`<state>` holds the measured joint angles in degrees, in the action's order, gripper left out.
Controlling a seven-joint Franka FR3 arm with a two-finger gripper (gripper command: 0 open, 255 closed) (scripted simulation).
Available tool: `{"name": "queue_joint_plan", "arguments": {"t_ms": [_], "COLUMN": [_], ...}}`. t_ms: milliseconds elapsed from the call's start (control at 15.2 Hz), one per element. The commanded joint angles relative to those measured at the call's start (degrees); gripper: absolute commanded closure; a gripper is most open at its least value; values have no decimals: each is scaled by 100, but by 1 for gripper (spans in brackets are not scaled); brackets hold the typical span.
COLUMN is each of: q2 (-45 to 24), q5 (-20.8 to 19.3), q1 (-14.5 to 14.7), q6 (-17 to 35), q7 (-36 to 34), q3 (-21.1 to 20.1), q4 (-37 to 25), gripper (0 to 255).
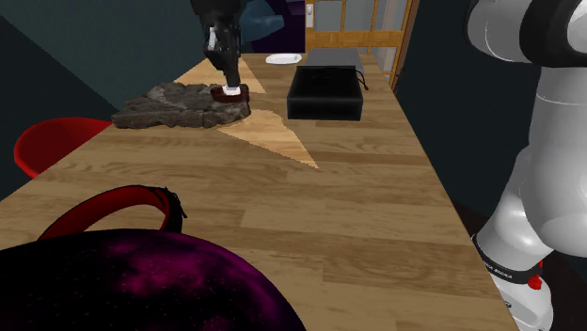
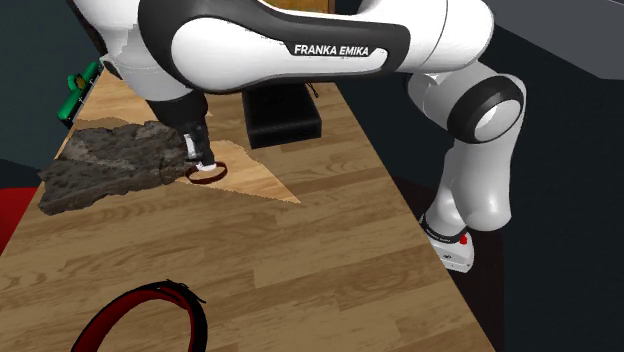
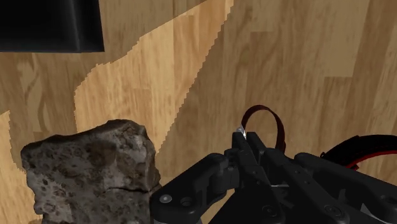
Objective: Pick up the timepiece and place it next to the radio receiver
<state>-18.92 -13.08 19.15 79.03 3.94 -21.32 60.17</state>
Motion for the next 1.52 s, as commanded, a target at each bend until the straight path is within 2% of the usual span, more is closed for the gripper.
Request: {"name": "queue_joint_plan", "arguments": {"t_ms": [0,330,660,1056,1452], "q2": [567,1655,2501,3277,3829], "q5": [225,653,911,1026,981], "q1": [-329,-876,-1232,-1539,-1808], "q6": [265,704,946,1095,1167], "q7": [208,859,1559,2398,3225], "q3": [32,302,681,1208,1771], "q4": [776,2164,3150,4000,4569], "gripper": [255,255,255,255,255]}}
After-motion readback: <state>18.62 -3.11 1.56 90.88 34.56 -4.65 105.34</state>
